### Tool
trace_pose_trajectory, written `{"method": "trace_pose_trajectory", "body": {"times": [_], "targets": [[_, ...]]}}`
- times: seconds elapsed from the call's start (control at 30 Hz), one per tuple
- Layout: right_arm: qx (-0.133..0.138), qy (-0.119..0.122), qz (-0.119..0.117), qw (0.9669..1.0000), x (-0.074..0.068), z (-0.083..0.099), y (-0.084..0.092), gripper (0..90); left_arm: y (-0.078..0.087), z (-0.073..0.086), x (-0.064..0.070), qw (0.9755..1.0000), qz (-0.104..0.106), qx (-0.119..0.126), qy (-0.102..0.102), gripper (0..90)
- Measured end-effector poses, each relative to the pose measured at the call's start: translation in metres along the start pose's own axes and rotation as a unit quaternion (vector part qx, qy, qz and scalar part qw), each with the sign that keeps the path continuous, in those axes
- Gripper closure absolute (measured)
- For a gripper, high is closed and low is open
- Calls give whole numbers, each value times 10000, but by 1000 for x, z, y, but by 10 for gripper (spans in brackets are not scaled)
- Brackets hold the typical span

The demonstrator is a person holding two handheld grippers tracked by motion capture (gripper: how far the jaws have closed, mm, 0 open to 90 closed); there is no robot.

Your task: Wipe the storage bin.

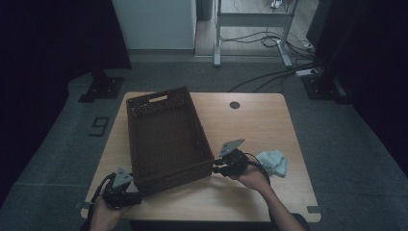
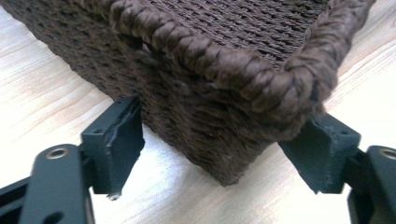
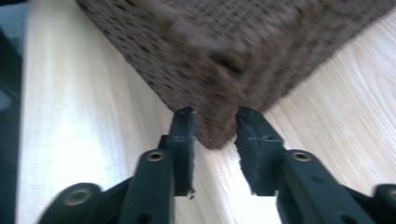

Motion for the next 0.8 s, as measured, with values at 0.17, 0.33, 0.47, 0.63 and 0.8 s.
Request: {"method": "trace_pose_trajectory", "body": {"times": [0.17, 0.33, 0.47, 0.63, 0.8], "targets": [[63, 32, -34, 10000, 2, 0, -2, 615, -1, -5, 3, 9999, -1, 34, -119, 304], [31, 109, -22, 9999, -2, -7, -8, 654, -6, -10, 3, 9998, -69, 6, -198, 322], [63, 7, -44, 10000, 1, -6, -7, 680, -12, -14, 0, 9999, -35, 54, -155, 329], [64, -100, 15, 9999, 6, -2, -2, 686, -20, -22, 4, 9998, 10, 95, -180, 332], [67, -201, 28, 9998, 8, 6, 7, 689, -28, -30, 7, 9997, 99, 127, -199, 333]]}}
Point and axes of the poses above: each handheld gripper's, and its own axes: y roughly backward along the jaws, z roughly out of its underside, x roughly to its right, the point moved 2 cm from there along -y, roughly forward along the jaws, and after that the axes turned 8 degrees about -z, right-handed, at the moved point
